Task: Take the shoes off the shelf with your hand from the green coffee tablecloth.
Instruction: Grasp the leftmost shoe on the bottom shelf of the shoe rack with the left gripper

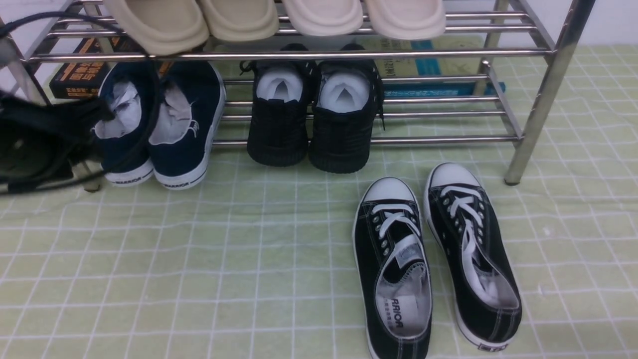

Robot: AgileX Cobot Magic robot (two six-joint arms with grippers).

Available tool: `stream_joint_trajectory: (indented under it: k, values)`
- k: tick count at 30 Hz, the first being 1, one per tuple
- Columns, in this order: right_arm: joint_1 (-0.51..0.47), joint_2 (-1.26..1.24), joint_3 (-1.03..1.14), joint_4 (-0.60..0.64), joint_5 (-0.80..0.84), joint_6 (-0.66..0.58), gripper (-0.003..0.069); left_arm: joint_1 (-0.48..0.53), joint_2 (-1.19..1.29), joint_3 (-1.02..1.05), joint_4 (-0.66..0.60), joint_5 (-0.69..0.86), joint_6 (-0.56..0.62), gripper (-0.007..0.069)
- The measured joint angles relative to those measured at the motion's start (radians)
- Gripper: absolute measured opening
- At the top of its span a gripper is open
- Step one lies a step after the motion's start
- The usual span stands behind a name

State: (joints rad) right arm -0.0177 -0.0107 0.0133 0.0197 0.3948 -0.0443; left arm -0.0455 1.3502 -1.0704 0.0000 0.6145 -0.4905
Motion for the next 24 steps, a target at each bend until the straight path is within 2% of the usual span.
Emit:
stream_joint_trajectory:
  k: [4, 8, 18, 21, 24]
  values:
    - [0.000, 0.000, 0.000, 0.000, 0.000, 0.000, 0.0237, 0.000, 0.119, -0.086, 0.075, -0.029, -0.004, 0.0496]
    - [0.000, 0.000, 0.000, 0.000, 0.000, 0.000, 0.0237, 0.000, 0.216, -0.139, 0.158, -0.105, -0.007, 0.0517]
    - [0.000, 0.000, 0.000, 0.000, 0.000, 0.000, 0.0237, 0.000, 0.327, -0.145, 0.395, -0.241, -0.011, 0.0496]
    - [0.000, 0.000, 0.000, 0.000, 0.000, 0.000, 0.0237, 0.000, 0.339, -0.146, 0.444, -0.250, -0.039, 0.0481]
    - [0.000, 0.000, 0.000, 0.000, 0.000, 0.000, 0.0237, 0.000, 0.369, -0.148, 0.513, -0.255, -0.117, 0.0456]
